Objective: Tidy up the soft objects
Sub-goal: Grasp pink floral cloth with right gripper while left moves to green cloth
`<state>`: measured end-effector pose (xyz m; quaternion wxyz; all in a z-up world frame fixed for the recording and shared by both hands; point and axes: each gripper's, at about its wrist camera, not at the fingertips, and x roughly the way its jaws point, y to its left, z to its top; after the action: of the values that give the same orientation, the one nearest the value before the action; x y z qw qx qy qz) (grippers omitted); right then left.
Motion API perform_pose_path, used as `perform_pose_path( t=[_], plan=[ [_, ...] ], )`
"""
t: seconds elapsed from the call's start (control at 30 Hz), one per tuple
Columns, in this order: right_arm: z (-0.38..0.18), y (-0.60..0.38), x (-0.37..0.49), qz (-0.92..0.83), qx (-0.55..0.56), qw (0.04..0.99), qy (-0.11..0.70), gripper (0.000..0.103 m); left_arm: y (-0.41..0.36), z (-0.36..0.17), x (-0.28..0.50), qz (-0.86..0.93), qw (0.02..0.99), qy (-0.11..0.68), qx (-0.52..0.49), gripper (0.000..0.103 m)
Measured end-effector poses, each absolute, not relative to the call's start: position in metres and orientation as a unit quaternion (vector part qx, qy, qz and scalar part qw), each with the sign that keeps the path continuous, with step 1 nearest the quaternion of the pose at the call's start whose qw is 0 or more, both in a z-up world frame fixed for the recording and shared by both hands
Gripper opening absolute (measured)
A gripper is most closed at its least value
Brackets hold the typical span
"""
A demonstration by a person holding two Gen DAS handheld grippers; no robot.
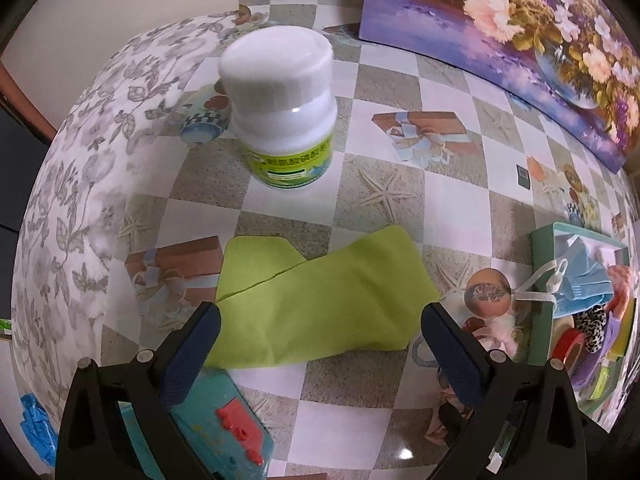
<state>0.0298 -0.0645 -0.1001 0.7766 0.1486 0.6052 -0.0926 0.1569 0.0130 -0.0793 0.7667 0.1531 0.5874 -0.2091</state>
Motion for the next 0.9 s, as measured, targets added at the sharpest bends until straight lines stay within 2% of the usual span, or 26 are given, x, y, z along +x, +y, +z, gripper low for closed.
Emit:
perform_pose_path(
  t=[0.13,0.23,0.6,0.67,0.8,0.9],
  plan=[
    [-0.099,-0.067,0.030,-0.091,0.150,0.777,0.605,0.039,0.006,-0.085,0.156,-0.208,0.766,0.585,0.165,0.099],
    [-0.098,-0.067,0.029,-0.092,0.152,0.777,0.604,0.039,0.002,-0.093,0.155,-0.214,0.758,0.593,0.167,0.094],
    [-0.097,-0.074,0.025,-0.095,0.157,0.775,0.605,0.039,-0.014,-0.118,0.145,-0.202,0.748,0.598,0.204,0.093],
    [-0.097,-0.076,0.025,-0.098,0.158,0.774,0.606,0.039,-0.016,-0.119,0.143,-0.210,0.747,0.602,0.191,0.089],
    [-0.097,-0.079,0.025,-0.101,0.157,0.774,0.605,0.039,-0.018,-0.120,0.141,-0.217,0.750,0.598,0.182,0.088],
    [-0.094,-0.079,0.025,-0.105,0.153,0.774,0.605,0.039,-0.019,-0.119,0.138,-0.224,0.751,0.595,0.179,0.084]
  ],
)
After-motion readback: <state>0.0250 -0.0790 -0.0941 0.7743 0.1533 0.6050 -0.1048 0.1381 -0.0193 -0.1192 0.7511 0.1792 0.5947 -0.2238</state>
